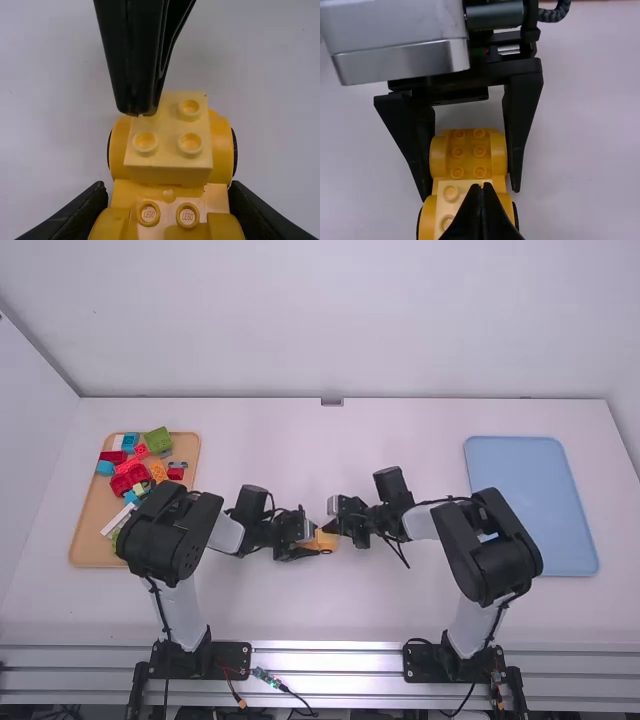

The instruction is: Assemble lego blocks to make yellow taxi

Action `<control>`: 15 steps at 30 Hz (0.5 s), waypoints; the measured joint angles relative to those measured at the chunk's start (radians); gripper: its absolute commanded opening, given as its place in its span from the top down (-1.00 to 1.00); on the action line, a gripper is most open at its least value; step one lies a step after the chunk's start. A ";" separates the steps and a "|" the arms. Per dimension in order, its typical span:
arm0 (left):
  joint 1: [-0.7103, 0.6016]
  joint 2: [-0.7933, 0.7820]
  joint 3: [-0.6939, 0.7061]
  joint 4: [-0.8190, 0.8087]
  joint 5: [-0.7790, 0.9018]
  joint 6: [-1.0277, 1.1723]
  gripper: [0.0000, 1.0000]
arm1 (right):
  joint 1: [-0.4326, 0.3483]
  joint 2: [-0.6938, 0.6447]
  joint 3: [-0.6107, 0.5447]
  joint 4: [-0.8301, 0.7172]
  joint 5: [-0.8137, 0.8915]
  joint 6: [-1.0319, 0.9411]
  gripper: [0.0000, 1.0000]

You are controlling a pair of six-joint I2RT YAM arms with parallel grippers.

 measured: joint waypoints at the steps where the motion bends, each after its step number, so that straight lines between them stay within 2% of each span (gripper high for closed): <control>1: 0.000 0.000 -0.003 0.008 0.000 -0.003 0.24 | 0.000 0.000 0.000 -0.001 0.000 0.000 1.00; 10: 0.000 0.000 0.000 -0.013 0.005 -0.010 0.25 | 0.001 0.015 0.000 -0.005 -0.003 0.000 1.00; 15: 0.000 0.000 0.026 -0.067 0.008 0.007 0.26 | 0.001 0.044 0.000 0.051 -0.018 0.000 1.00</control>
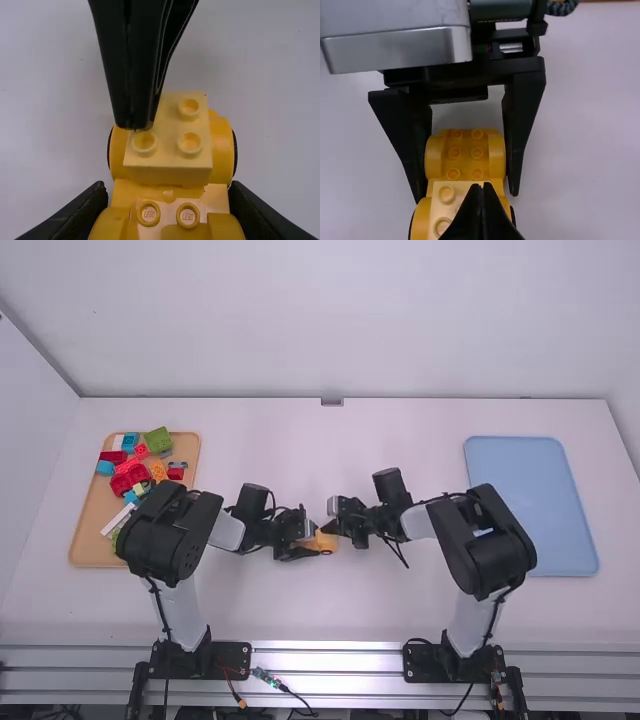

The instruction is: Assemble lego blocks to make yellow taxi

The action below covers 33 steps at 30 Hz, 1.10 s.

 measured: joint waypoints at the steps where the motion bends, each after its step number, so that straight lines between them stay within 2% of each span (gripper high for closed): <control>1: 0.000 0.000 0.001 -0.002 0.000 0.003 0.26 | 0.000 0.008 0.000 0.011 -0.010 0.003 1.00; 7: 0.000 0.000 0.002 -0.003 0.000 0.005 0.26 | 0.017 0.034 0.000 0.015 -0.046 0.013 1.00; 17: 0.000 0.000 -0.014 0.038 -0.004 -0.004 0.28 | 0.053 0.034 0.020 -0.001 -0.002 0.014 1.00; 24: -0.001 0.000 -0.015 0.031 0.001 -0.003 0.28 | 0.042 0.033 -0.079 0.208 0.002 0.036 1.00; 33: -0.002 0.000 -0.015 0.034 0.000 -0.003 0.26 | 0.023 0.027 -0.205 0.496 0.045 0.163 1.00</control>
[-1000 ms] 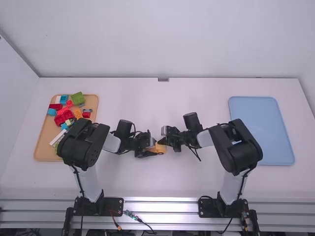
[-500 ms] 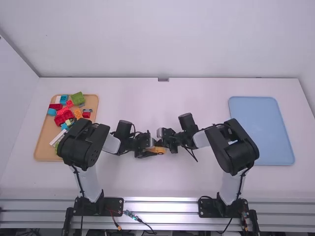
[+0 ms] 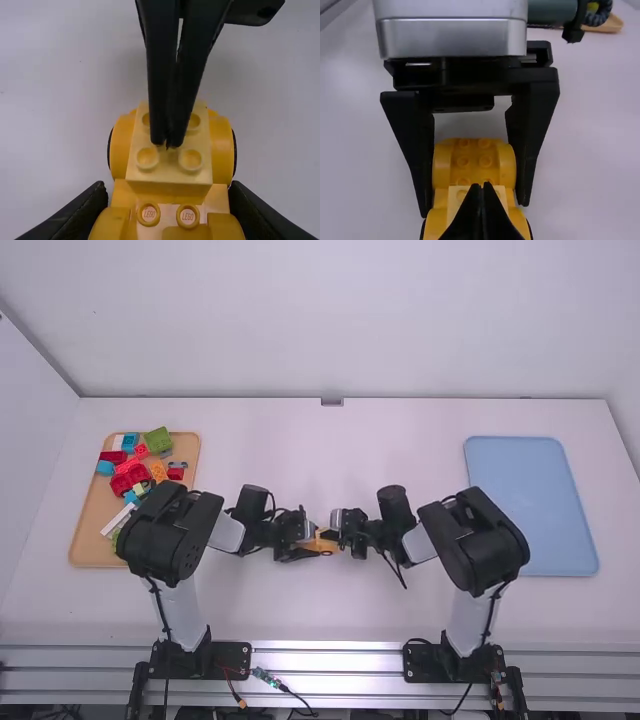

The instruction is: Assemble lego blocks to make yellow taxi

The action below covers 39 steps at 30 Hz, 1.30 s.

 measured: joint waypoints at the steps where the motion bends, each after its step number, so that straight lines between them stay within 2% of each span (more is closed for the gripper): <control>1: 0.000 0.000 0.000 0.000 0.000 0.000 0.26 | -0.005 -0.009 -0.012 0.011 0.014 0.019 1.00; 6: 0.000 0.000 0.001 0.003 -0.005 -0.004 0.27 | -0.054 -0.143 -0.088 -0.056 0.069 0.069 1.00; 7: 0.000 0.000 0.002 0.003 -0.008 -0.004 0.27 | -0.077 -0.209 -0.098 -0.109 0.085 0.076 1.00; 11: 0.000 0.000 0.010 -0.002 -0.015 -0.008 0.28 | -0.122 -0.336 -0.098 -0.230 0.113 0.069 1.00; 15: 0.000 0.000 0.012 -0.003 -0.019 -0.011 0.28 | -0.148 -0.370 -0.080 -0.360 0.130 0.046 1.00; 20: 0.000 0.000 0.012 -0.002 -0.019 -0.011 0.26 | -0.141 -0.370 -0.037 -0.476 0.140 0.007 1.00; 21: 0.000 0.000 0.012 -0.002 -0.019 -0.012 0.21 | -0.136 -0.370 -0.024 -0.493 0.147 0.000 1.00; 23: 0.000 0.000 0.012 -0.002 -0.019 -0.011 0.12 | -0.126 -0.370 0.000 -0.520 0.170 -0.003 0.63; 25: 0.000 0.000 0.012 0.000 -0.020 -0.011 0.07 | -0.117 -0.370 0.014 -0.527 0.199 -0.002 0.55; 26: 0.000 0.000 0.012 0.000 -0.020 -0.011 0.00 | -0.113 -0.370 0.021 -0.529 0.217 0.003 0.47; 27: 0.000 0.000 0.012 0.000 -0.020 -0.011 -0.07 | -0.107 -0.370 0.027 -0.529 0.236 0.009 0.31; 29: 0.000 0.000 0.012 0.000 -0.022 -0.012 -0.19 | -0.102 -0.370 0.031 -0.529 0.250 0.013 0.17; 32: 0.000 0.000 0.012 -0.001 -0.026 -0.013 -0.64 | -0.097 -0.370 0.031 -0.528 0.269 0.018 -0.09; 37: 0.000 0.000 0.023 -0.036 -0.023 -0.023 -1.00 | -0.108 -0.370 0.031 -0.528 0.280 0.017 -0.14; 39: 0.000 0.000 0.033 -0.063 -0.023 -0.023 -0.98 | -0.113 -0.370 0.031 -0.528 0.282 0.019 -0.15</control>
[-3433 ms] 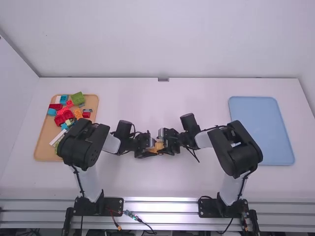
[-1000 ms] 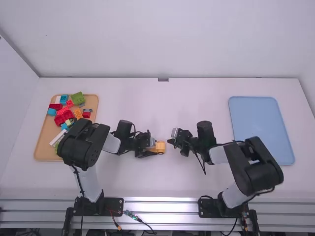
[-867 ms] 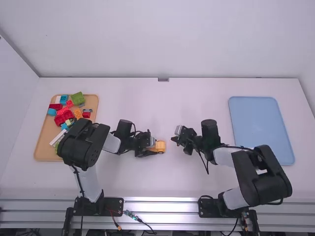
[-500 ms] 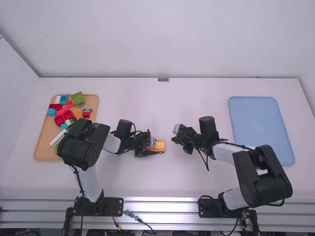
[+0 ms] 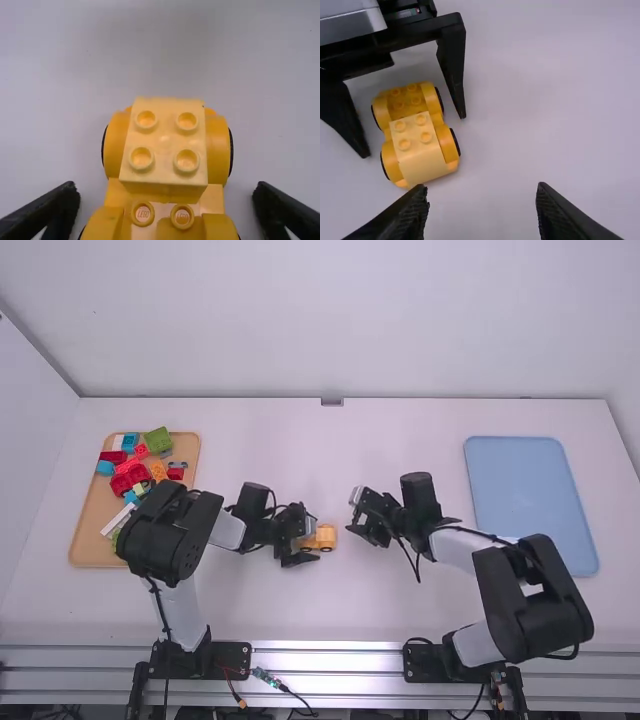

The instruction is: Assemble lego blocks to make yellow taxi

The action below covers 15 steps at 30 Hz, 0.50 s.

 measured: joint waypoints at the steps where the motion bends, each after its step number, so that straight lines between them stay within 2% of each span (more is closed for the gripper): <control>1: 0.000 0.000 0.008 -0.019 -0.002 -0.001 -0.98 | -0.002 0.000 0.000 0.000 0.002 0.001 -0.15; 7: 0.000 -0.017 0.099 -0.240 -0.035 0.040 -0.98 | -0.002 0.000 0.000 -0.002 0.005 0.003 -0.16; 10: 0.001 -0.064 0.151 -0.470 -0.082 0.089 -0.98 | -0.002 0.000 0.000 -0.002 0.005 0.001 -0.16; 11: 0.001 -0.064 0.151 -0.470 -0.082 0.089 -0.98 | -0.002 0.000 0.000 -0.002 0.005 0.001 -0.16; 12: 0.001 -0.089 0.170 -0.577 -0.116 0.106 -0.98 | -0.002 0.000 0.000 -0.002 0.006 0.005 -0.16; 15: 0.001 -0.134 0.206 -0.751 -0.188 0.124 -0.98 | -0.002 0.000 0.000 -0.001 0.006 0.004 -0.16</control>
